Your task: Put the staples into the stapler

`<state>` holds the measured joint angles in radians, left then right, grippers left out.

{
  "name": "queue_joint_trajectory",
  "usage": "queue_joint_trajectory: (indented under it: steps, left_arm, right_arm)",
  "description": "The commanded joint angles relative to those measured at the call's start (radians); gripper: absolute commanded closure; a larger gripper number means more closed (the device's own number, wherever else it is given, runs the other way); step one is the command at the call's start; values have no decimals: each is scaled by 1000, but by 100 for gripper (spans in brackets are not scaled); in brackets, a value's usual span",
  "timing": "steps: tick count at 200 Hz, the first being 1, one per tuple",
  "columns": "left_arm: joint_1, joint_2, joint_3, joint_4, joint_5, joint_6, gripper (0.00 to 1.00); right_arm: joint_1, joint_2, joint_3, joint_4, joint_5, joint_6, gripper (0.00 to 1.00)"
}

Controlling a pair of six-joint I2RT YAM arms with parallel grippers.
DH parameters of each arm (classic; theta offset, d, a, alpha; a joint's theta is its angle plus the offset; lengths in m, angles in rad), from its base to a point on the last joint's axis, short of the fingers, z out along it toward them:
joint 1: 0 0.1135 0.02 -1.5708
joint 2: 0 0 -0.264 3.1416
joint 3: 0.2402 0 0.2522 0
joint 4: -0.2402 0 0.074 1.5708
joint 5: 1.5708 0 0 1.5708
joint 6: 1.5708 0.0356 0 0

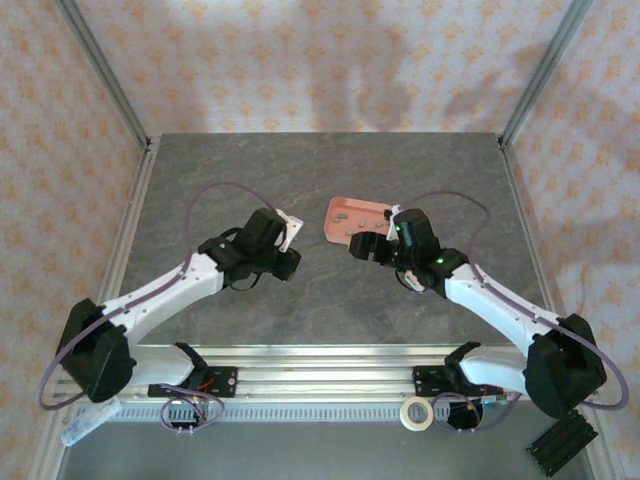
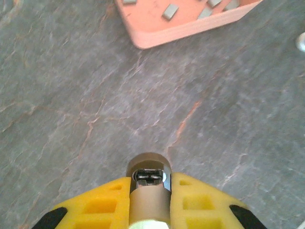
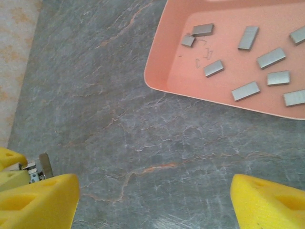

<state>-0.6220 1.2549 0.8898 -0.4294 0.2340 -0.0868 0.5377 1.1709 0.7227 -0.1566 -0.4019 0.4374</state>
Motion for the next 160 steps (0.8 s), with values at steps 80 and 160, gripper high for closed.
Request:
queue_joint_trajectory:
  steps: [80, 160]
  left_arm:
    - [-10, -261, -284, 518, 140, 131, 97]
    - [-10, -328, -373, 668, 227, 212, 99]
  right_arm:
    - [73, 103, 78, 148, -99, 39, 19]
    - [76, 99, 53, 219, -180, 80, 19]
